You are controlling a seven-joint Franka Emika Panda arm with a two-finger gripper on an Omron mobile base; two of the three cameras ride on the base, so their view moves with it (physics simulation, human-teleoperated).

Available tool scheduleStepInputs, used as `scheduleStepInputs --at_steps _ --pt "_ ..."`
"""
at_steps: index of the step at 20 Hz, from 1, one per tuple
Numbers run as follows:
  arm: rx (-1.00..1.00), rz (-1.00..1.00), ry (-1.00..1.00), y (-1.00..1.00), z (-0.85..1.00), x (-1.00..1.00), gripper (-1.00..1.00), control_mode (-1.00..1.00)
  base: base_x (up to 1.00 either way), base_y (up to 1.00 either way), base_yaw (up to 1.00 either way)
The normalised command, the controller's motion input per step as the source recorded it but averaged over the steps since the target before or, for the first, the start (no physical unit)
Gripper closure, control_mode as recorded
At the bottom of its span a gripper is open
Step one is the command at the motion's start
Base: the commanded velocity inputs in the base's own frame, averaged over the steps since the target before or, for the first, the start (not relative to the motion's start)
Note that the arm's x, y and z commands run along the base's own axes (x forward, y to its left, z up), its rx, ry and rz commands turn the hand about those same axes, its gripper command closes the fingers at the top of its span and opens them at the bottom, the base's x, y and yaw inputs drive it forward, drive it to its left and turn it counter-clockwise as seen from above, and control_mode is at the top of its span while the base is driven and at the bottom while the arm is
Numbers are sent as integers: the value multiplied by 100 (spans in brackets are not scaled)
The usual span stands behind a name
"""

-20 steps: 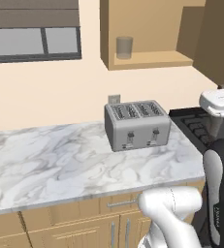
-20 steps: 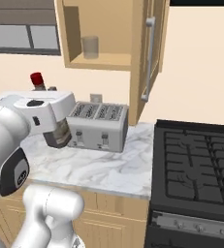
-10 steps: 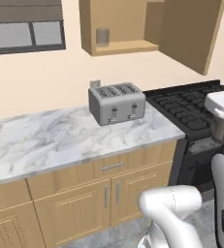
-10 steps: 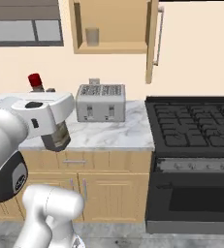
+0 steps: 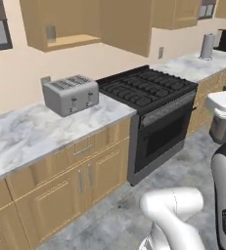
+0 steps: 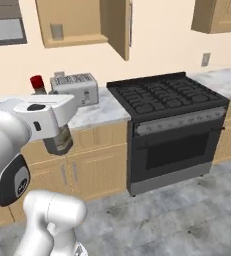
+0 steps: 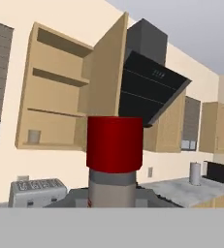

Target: There is a bowl on the dining counter. Grab a lemon wedge from the fridge and place it in the bowl. Then get the liquor bottle and glass cup from the cabinet and place them next to the bowl.

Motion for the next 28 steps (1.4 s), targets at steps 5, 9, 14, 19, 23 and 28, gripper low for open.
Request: scheduleStepInputs --at_steps 5,9,14,19,23,28 --pt "0 0 0 0 0 0 100 100 -100 15 -50" --pt "0 0 0 0 0 0 100 100 -100 22 -45" --pt "0 0 0 0 0 0 100 100 -98 27 -47" --pt "0 0 0 0 0 0 100 100 -47 46 -42" --pt "0 0 0 0 0 0 100 100 0 15 -7" --pt "0 0 0 0 0 0 100 100 -14 -39 -2"
